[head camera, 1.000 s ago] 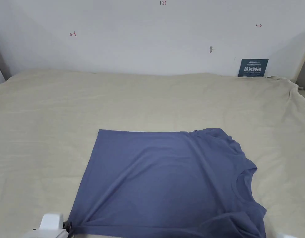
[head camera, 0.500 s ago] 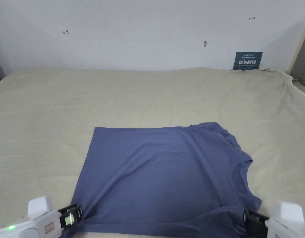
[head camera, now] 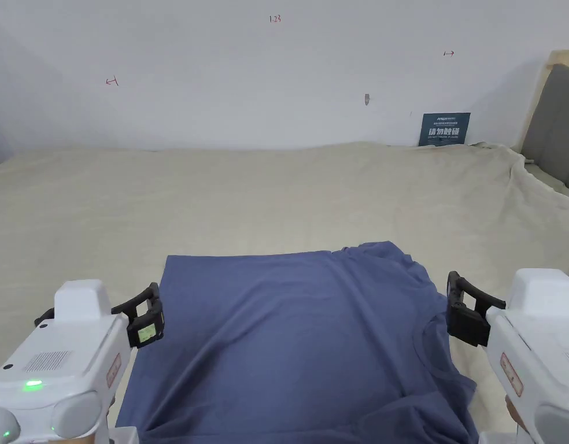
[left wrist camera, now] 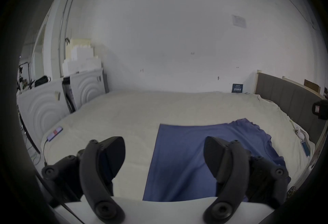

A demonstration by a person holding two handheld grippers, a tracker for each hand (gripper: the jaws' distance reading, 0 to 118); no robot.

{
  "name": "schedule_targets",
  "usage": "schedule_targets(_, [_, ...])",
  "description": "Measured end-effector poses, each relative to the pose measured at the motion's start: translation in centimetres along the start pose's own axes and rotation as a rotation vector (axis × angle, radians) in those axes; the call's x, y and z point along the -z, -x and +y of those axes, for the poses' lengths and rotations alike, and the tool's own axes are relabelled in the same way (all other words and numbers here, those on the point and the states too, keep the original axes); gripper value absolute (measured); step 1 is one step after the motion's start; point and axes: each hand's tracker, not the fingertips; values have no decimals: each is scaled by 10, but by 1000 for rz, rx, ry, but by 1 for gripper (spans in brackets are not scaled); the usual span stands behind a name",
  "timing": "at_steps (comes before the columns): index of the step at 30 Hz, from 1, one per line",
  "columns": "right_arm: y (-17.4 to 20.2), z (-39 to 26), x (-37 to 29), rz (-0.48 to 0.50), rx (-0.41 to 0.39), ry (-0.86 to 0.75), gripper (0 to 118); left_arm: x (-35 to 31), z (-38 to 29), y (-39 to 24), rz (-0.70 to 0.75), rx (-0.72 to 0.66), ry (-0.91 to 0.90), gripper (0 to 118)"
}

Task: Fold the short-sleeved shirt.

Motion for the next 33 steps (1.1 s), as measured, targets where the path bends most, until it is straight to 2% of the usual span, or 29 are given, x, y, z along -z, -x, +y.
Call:
schedule_targets(2, [5,1,-2,-13,-7,-37,57,-1,-1,-5,-23,9,-16,43])
schedule_targets(3, [7,1,-4,-14,-4,-46,45,-1,-2,-7,-36,13,-27,26])
schedule_targets(4, [8,1,-4,-14,-4,-53,23,0,-4,-8,-38,14,-29,10])
schedule_targets(5, [11,0,-5,-17,-7,-59,4,0,-6,-10,-39,11,-31,1])
schedule_targets(6, [12,-1,-4,-21,-12,-64,0,-1,-7,-9,-54,4,-36,0])
schedule_targets(11, [15,-2,-5,-4,-24,-79,0,-7,-11,-8,-65,-30,-64,0])
schedule_targets(15, [15,-3,-5,6,-22,-77,0,-4,-15,0,-81,-40,-11,0])
schedule_targets(23, [11,-12,-6,17,-6,-46,0,12,-48,30,-59,-49,236,0])
schedule_targets(26, [10,-18,-6,15,-8,-31,0,15,-70,44,-49,-91,329,0])
schedule_targets(27, [10,-19,-6,14,-9,-25,0,17,-76,49,-45,-105,370,4])
schedule_targets(29, [9,-22,-5,17,-4,-12,0,21,-90,59,-23,-148,443,21])
schedule_targets(30, [9,-24,-6,17,-2,-6,0,23,-96,63,-20,-162,486,38])
schedule_targets(31, [9,-26,-6,17,-1,-1,0,26,-104,67,-15,-183,522,67])
schedule_targets(33, [8,-29,-6,13,-6,9,0,30,-120,74,8,-229,608,96])
